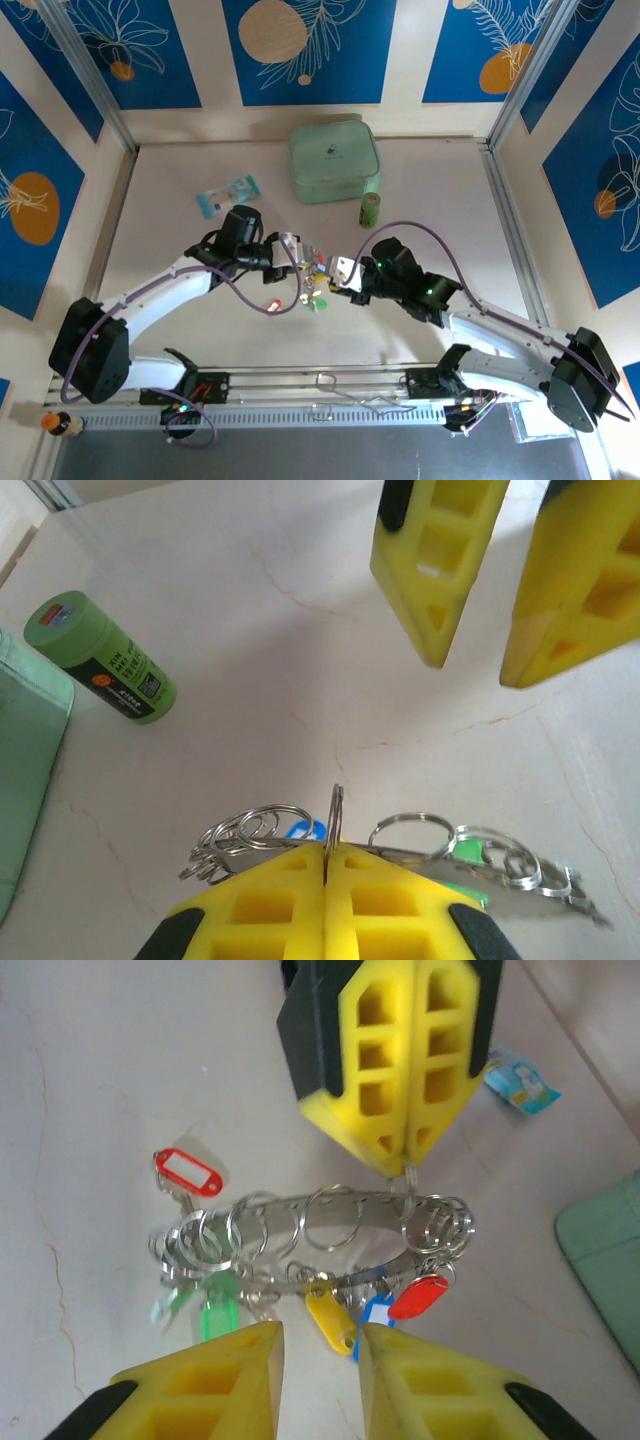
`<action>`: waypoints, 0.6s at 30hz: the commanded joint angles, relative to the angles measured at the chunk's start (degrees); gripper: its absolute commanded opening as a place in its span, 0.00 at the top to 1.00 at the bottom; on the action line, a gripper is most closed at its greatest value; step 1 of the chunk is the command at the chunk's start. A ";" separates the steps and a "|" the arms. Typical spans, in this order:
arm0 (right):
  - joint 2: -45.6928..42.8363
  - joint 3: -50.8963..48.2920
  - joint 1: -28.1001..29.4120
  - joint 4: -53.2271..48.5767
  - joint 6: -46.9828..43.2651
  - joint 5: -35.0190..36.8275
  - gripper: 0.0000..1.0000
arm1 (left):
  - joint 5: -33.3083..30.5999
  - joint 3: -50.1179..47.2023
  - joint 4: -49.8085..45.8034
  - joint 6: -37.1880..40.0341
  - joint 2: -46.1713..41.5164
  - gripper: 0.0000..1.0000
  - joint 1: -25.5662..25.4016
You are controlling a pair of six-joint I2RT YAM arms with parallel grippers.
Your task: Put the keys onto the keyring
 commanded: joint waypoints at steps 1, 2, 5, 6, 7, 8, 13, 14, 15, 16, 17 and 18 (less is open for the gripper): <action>-0.86 -0.32 -1.17 2.56 2.36 -3.95 0.74 | -2.56 4.26 -6.44 2.30 -0.58 1.00 -1.48; -0.63 -0.56 -1.35 3.58 2.64 -4.61 0.74 | -2.66 5.38 -7.83 2.20 -0.50 1.00 -1.80; 0.39 -1.02 -1.88 5.81 3.09 -5.24 0.73 | -4.23 8.70 -11.64 0.87 -0.48 1.00 -2.92; 0.55 -0.97 -2.07 6.39 3.18 -5.17 0.72 | -4.82 9.71 -13.10 0.73 -0.47 1.00 -3.24; 0.83 -1.06 -2.22 7.20 3.35 -4.90 0.70 | -5.55 10.81 -14.73 0.32 -0.40 1.00 -3.65; 0.91 -1.14 -2.40 8.25 3.50 -4.64 0.68 | -5.94 11.80 -16.10 0.00 -0.39 1.00 -4.03; 0.81 -1.64 -3.22 12.64 4.41 -5.52 0.67 | -6.04 14.71 -20.99 -1.25 -0.40 1.00 -5.17; 0.99 -1.56 -3.22 12.75 4.41 -6.25 0.68 | -6.27 15.05 -21.10 -2.04 -0.48 1.00 -5.28; 1.15 -1.41 -3.22 12.74 4.41 -6.90 0.69 | -6.22 15.34 -21.34 -2.49 -0.55 1.00 -5.33; 1.30 -1.41 -3.22 12.82 4.42 -7.41 0.70 | -6.01 15.65 -21.88 -2.41 -0.52 1.00 -5.50; 1.41 -1.47 -3.13 12.99 4.47 -7.75 0.70 | -6.05 15.85 -22.13 -2.33 -0.66 1.00 -5.62; 1.52 -1.42 -3.15 12.98 4.37 -8.03 0.71 | -6.33 15.91 -22.14 -2.26 -0.67 1.00 -5.79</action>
